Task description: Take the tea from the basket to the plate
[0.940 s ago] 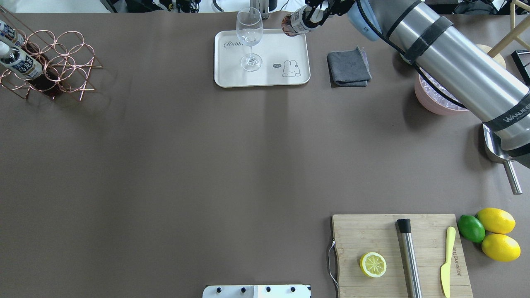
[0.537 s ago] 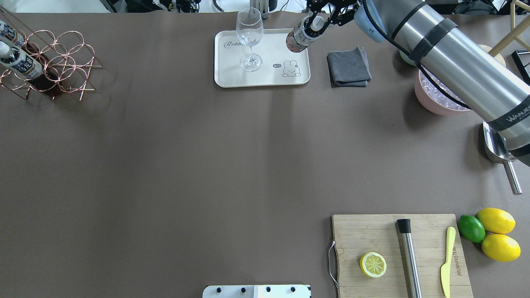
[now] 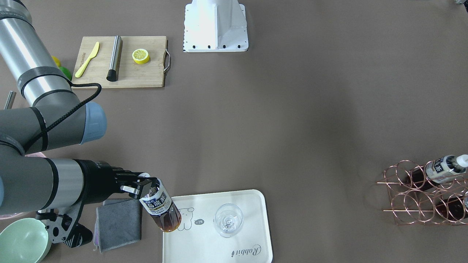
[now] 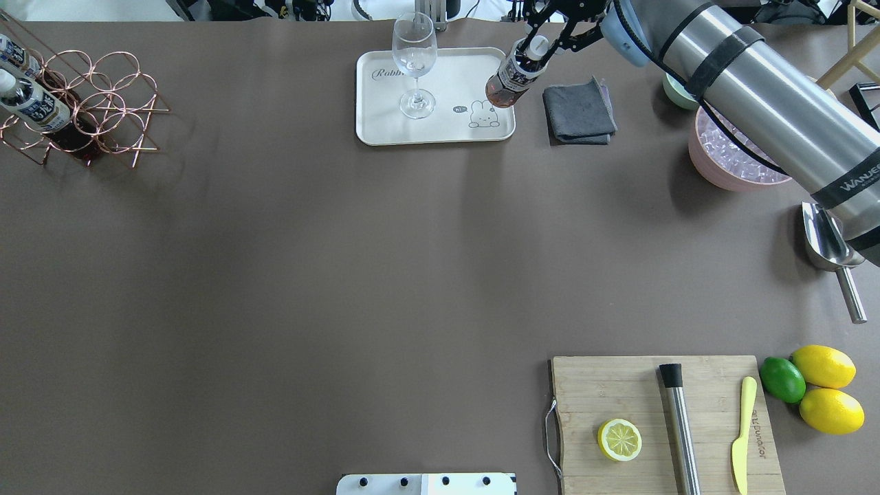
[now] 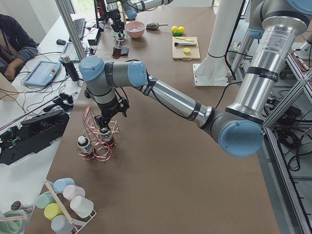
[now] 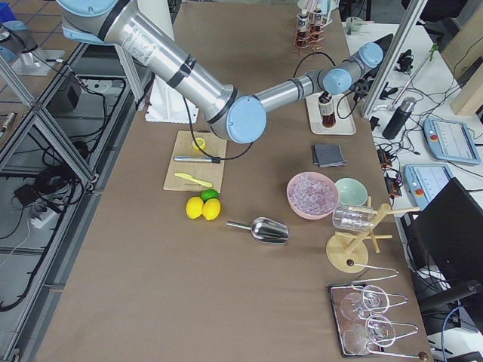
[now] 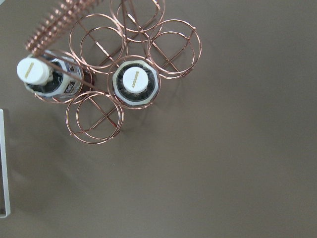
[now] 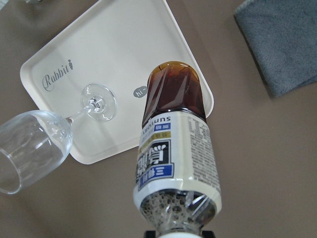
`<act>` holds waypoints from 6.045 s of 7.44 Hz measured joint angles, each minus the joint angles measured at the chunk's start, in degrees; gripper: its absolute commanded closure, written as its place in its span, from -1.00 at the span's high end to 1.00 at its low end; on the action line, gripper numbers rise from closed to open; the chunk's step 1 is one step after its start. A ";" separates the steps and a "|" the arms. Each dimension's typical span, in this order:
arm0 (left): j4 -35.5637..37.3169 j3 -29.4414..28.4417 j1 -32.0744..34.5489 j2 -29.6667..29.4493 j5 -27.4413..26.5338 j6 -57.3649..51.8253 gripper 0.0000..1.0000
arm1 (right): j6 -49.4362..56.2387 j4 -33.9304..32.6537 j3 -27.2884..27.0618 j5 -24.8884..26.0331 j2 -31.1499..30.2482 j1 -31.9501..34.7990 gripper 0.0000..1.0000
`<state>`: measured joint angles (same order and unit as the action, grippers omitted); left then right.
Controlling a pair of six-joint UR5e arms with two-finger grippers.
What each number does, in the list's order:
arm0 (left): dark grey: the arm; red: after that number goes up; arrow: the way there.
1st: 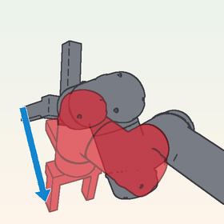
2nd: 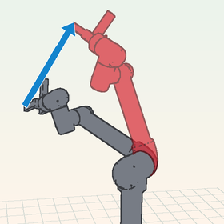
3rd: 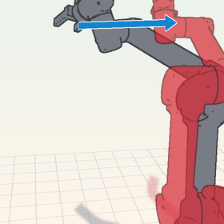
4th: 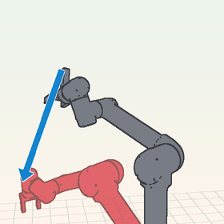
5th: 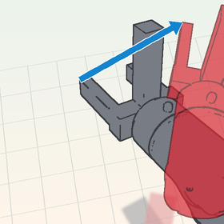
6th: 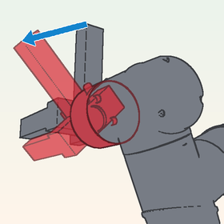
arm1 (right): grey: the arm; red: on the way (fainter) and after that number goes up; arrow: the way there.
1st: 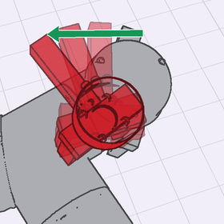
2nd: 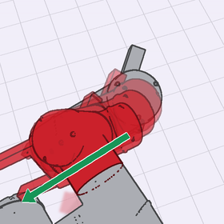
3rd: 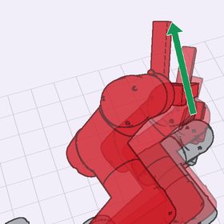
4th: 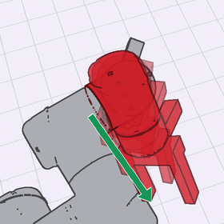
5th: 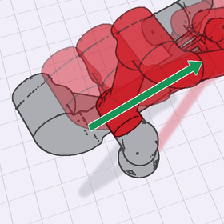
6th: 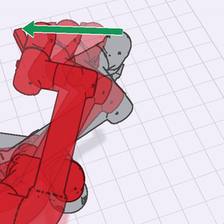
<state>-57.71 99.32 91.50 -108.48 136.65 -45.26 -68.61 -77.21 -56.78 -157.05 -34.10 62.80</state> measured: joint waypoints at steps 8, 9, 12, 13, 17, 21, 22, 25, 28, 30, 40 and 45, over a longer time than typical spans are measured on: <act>-24.03 -11.80 -4.24 10.58 0.53 43.25 0.95 | 0.74 -0.65 10.87 -0.97 7.59 -1.67 -1.00; -26.90 -12.45 -4.07 12.07 0.49 43.49 0.95 | 0.81 -0.60 10.89 -0.64 7.57 -1.90 -1.00; -29.30 -12.65 -2.70 13.50 0.39 43.76 0.95 | 0.85 -0.10 10.96 0.27 7.38 -2.45 0.69; -29.35 -12.63 -2.07 13.58 0.37 43.76 0.95 | 0.89 0.41 10.97 0.40 7.29 -2.46 0.93; -30.14 -12.23 0.32 15.08 0.20 43.60 0.95 | 0.87 2.70 10.96 2.15 6.97 -2.50 0.97; -30.77 -12.69 0.14 15.57 0.19 43.50 0.95 | 0.90 3.61 10.45 2.36 6.87 -1.71 0.98; -30.74 -12.77 0.11 15.58 0.19 43.53 0.95 | 1.00 3.62 8.99 3.07 6.36 -1.02 0.98; -30.72 -12.82 0.08 15.61 0.15 43.57 0.95 | 1.00 3.30 -4.15 8.10 -1.04 1.90 0.99; -30.87 -12.55 0.01 16.36 0.19 43.41 0.95 | 3.15 3.76 -21.05 10.26 -16.47 5.46 0.99; -30.87 -12.63 0.00 16.43 0.19 43.34 0.95 | 11.47 3.73 -34.61 17.24 -32.04 5.96 0.99; -30.79 -12.66 0.00 16.55 0.11 43.28 0.95 | 69.84 -20.32 -39.37 23.47 -52.47 25.56 0.99; -30.78 -12.63 0.00 16.99 0.11 43.24 0.95 | 69.93 -21.47 -38.60 23.24 -53.31 25.88 0.99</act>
<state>-88.49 86.69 91.49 -91.49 136.76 -2.02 1.31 -98.67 -95.38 -133.82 -87.41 88.68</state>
